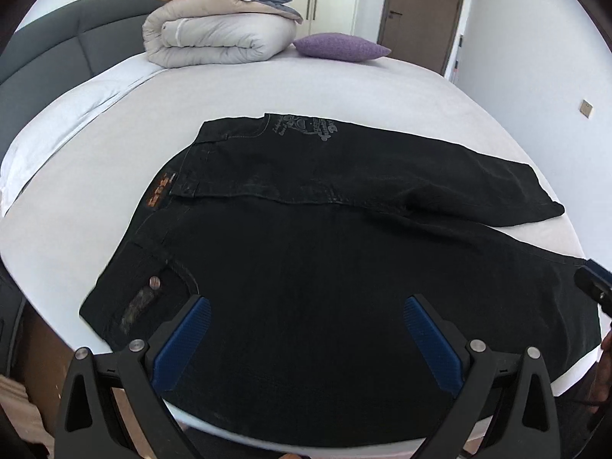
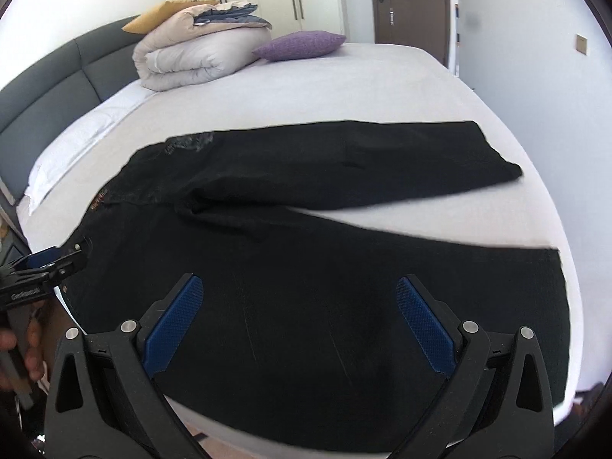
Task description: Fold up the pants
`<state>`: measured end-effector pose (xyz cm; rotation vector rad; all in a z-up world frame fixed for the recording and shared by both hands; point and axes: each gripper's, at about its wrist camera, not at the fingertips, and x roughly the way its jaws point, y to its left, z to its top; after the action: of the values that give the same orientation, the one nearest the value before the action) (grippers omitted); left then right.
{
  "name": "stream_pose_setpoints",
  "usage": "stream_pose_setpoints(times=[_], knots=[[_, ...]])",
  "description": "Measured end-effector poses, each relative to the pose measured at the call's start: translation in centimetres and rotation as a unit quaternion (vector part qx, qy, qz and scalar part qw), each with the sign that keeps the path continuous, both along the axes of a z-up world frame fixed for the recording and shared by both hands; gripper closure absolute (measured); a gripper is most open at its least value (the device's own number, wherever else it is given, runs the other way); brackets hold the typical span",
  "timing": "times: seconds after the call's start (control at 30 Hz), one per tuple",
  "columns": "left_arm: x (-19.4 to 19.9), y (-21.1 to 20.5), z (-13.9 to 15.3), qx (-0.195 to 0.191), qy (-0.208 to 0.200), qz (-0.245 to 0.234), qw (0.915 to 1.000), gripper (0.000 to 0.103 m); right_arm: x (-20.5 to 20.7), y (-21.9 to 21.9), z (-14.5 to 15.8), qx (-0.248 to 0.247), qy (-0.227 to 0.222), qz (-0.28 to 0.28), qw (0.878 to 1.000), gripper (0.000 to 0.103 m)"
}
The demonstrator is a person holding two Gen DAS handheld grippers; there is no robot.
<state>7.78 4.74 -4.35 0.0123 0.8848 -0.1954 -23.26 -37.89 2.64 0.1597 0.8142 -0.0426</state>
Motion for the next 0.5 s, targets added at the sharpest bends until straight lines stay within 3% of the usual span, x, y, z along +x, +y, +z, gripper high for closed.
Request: stream_pose_setpoints(times=[0.1, 0.17, 0.23, 0.3, 0.4, 0.5], knots=[[3.6, 0.1, 0.2, 0.038, -0.024, -0.047, 0.9979, 0.0, 2.8, -1.3, 0.4, 0.013, -0.002, 0.027, 1.0, 0.0], [6.4, 0.2, 0.2, 0.077, -0.015, -0.063, 0.995, 0.0, 5.0, -1.9, 0.8, 0.011, -0.003, 0.054, 0.998, 0.0], [9.7, 0.7, 0.6, 0.089, 0.006, -0.064, 0.9939, 0.0, 7.1, -2.7, 1.2, 0.002, -0.008, 0.086, 0.996, 0.0], [12.7, 1.0, 1.5, 0.094, -0.009, -0.073, 0.9928, 0.0, 9.1, -3.3, 1.5, -0.006, -0.009, 0.109, 0.994, 0.0], [17.4, 1.0, 3.4, 0.111, -0.043, -0.124, 0.9851, 0.0, 12.1, -4.9, 1.9, -0.01, -0.009, 0.15, 0.989, 0.003], [23.4, 0.3, 3.3, 0.131, -0.01, -0.18, 0.9748, 0.002, 15.0, -7.0, 1.9, -0.005, 0.003, 0.183, 0.983, 0.01]])
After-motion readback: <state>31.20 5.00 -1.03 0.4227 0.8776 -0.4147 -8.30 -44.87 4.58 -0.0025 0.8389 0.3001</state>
